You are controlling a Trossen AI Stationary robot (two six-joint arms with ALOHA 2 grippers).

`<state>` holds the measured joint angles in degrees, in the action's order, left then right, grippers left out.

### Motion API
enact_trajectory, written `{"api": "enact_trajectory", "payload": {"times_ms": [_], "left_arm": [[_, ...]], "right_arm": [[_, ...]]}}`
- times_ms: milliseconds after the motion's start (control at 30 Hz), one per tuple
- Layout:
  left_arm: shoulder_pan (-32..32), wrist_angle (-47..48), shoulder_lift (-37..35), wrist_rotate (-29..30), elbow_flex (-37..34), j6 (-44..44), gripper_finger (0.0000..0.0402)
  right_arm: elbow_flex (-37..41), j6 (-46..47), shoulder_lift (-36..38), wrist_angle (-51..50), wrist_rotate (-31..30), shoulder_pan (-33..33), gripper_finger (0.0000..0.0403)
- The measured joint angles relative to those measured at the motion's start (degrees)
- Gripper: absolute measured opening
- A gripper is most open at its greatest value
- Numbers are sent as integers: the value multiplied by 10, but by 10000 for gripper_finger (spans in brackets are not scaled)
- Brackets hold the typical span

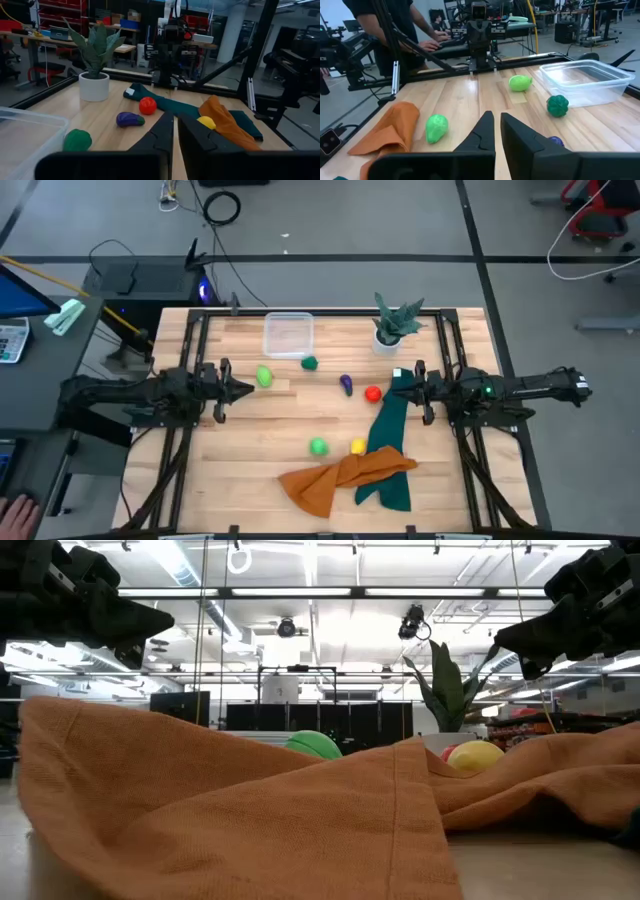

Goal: Pick and placing Produce into tupperware

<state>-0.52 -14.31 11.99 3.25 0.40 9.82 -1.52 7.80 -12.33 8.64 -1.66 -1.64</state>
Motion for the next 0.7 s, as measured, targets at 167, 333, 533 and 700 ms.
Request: {"api": "enact_trajectory", "payload": {"times_ms": [167,333,533,700], "left_arm": [[0,0,0,0,0,0,40],[0,0,0,0,0,0,37],[0,0,0,0,0,0,28],[0,0,0,0,0,0,31]], "right_arm": [[0,0,0,0,0,0,1],[0,0,0,0,0,0,1],[0,0,0,0,0,0,1],[0,0,0,0,0,0,1]]}}
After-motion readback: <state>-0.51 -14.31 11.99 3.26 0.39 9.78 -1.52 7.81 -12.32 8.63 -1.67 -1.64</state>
